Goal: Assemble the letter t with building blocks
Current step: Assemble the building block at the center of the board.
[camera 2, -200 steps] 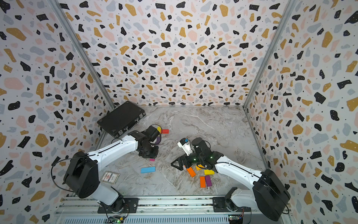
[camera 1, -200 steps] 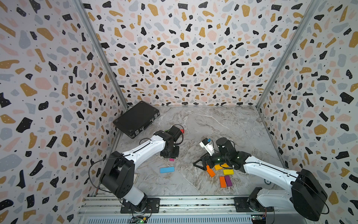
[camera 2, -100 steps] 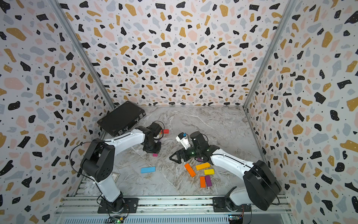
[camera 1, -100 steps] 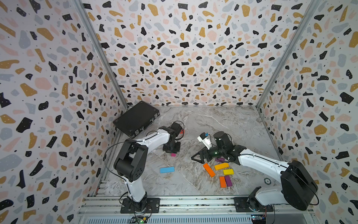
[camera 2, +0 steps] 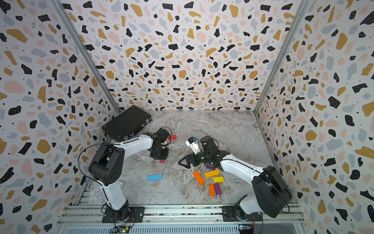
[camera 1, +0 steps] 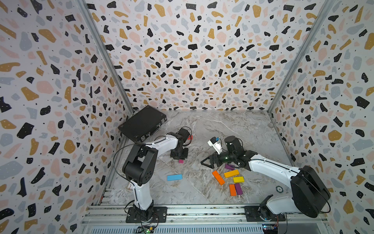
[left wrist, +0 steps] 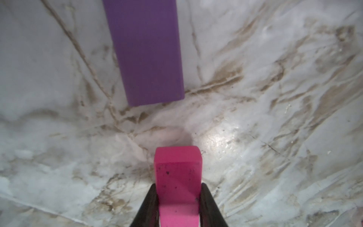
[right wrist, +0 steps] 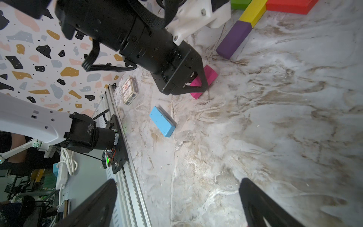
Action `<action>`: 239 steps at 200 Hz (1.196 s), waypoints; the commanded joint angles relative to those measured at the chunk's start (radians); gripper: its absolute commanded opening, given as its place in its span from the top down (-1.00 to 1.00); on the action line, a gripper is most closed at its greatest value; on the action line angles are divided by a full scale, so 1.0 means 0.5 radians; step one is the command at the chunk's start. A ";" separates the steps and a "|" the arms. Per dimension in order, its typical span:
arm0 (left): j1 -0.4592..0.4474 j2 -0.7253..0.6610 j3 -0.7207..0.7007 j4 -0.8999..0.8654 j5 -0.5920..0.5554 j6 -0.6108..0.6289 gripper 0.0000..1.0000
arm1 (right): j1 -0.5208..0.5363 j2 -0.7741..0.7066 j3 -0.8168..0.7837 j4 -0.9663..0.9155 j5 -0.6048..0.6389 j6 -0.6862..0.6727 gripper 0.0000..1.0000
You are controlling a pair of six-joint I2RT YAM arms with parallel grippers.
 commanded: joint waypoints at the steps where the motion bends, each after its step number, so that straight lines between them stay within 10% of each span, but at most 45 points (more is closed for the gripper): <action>1: 0.018 0.037 0.050 0.017 -0.028 0.001 0.49 | -0.009 -0.005 0.035 0.026 -0.040 0.012 -0.99; 239: 0.064 0.170 0.167 0.012 -0.061 -0.015 0.41 | -0.024 -0.018 0.021 0.026 -0.066 0.014 -0.99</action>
